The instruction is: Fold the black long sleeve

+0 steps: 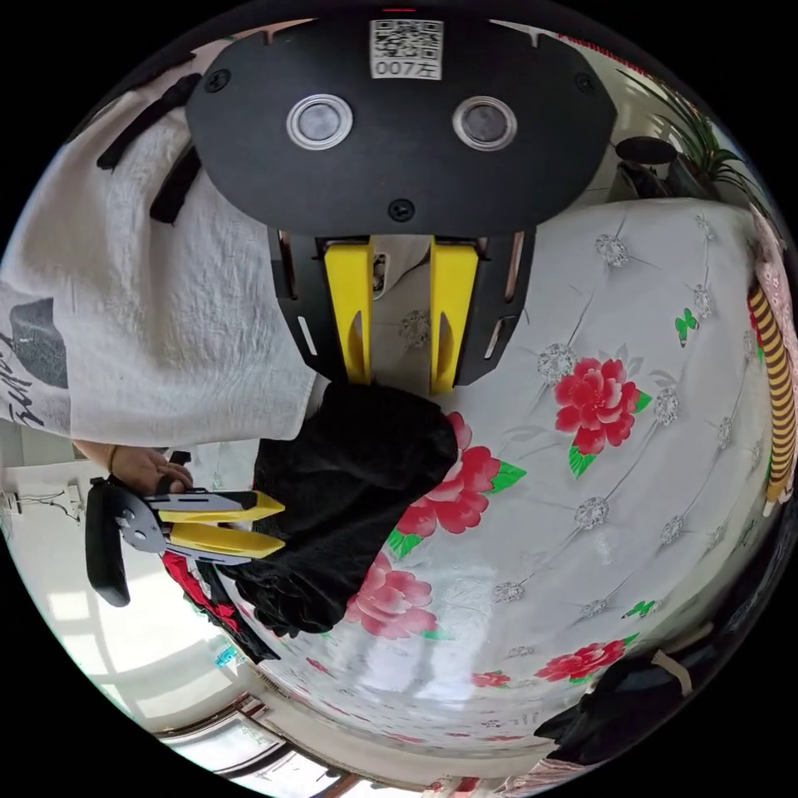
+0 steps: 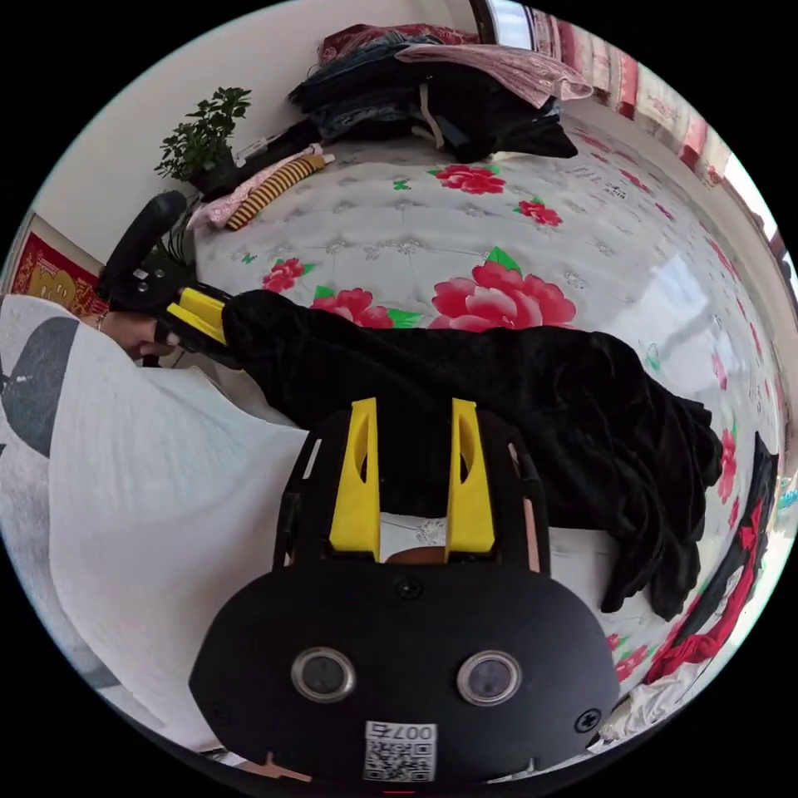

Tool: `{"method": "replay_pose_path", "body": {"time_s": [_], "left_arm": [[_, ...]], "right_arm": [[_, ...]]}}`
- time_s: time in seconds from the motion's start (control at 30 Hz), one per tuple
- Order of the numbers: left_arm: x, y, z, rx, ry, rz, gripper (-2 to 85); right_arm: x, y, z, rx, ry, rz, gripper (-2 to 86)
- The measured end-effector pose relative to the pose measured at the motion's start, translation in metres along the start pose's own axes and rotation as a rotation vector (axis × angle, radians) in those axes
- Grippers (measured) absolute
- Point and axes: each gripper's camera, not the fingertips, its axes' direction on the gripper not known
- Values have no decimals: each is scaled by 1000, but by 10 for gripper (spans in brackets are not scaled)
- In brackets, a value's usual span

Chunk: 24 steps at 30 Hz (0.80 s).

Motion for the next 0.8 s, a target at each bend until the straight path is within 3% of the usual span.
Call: {"method": "replay_pose_path", "body": {"time_s": [0.13,0.23,0.57,0.8], "left_arm": [[1,-8,-6,-14,2,45,88],[2,-16,-13,-46,-62,60,19],[4,3,-154,292,1,53,-9],[60,8,-239,487,9,157,-9]], "right_arm": [[-6,-30,25,-187,69,-26,50],[18,-42,-20,-138,24,68,17],[105,30,-404,612,-45,257,-2],[80,80,-551,759,102,225,-3]]}}
